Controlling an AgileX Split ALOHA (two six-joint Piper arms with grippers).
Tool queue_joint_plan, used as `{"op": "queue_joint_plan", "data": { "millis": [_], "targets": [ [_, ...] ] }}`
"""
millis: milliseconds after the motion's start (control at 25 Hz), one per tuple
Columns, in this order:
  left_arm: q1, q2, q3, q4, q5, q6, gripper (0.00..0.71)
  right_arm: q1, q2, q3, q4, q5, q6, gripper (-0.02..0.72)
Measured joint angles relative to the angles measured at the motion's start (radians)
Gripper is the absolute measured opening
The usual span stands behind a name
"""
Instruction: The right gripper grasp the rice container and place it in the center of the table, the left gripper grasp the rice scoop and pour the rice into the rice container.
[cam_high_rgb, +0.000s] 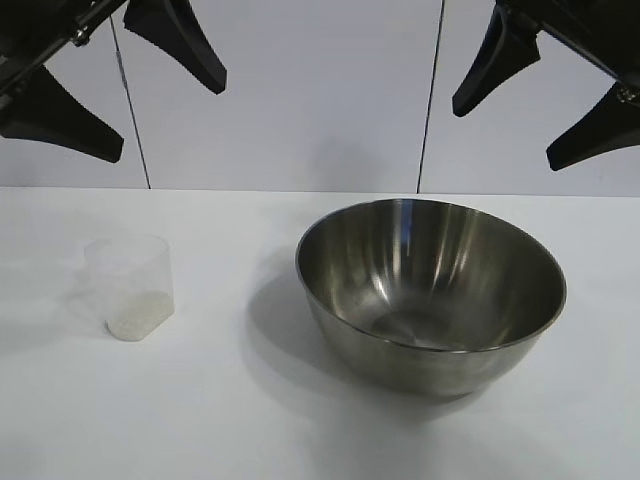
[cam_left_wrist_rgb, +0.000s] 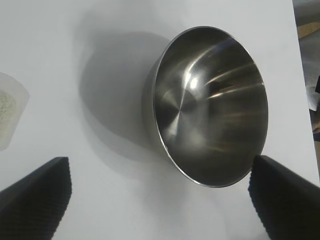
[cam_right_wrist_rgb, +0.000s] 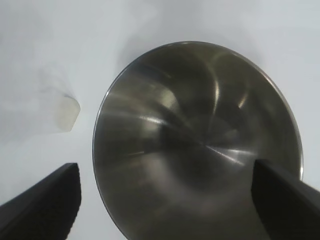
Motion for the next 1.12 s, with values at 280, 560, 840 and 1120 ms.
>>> {"op": "queue_joint_plan", "data": {
  "millis": [280, 560, 840, 1120],
  "targets": [
    [0.0, 0.0, 0.0, 0.0, 0.0, 0.0, 0.694, 0.0, 0.0, 0.0, 0.0, 0.0, 0.0, 0.638],
    [0.0, 0.0, 0.0, 0.0, 0.0, 0.0, 0.694, 0.0, 0.0, 0.0, 0.013, -0.004, 0.0, 0.638],
    [0.0, 0.0, 0.0, 0.0, 0.0, 0.0, 0.694, 0.0, 0.013, 0.0, -0.203, 0.006, 0.059, 0.638],
    [0.0, 0.0, 0.0, 0.0, 0.0, 0.0, 0.694, 0.0, 0.122, 0.0, -0.369, -0.011, 0.148, 0.638]
  ]
}}
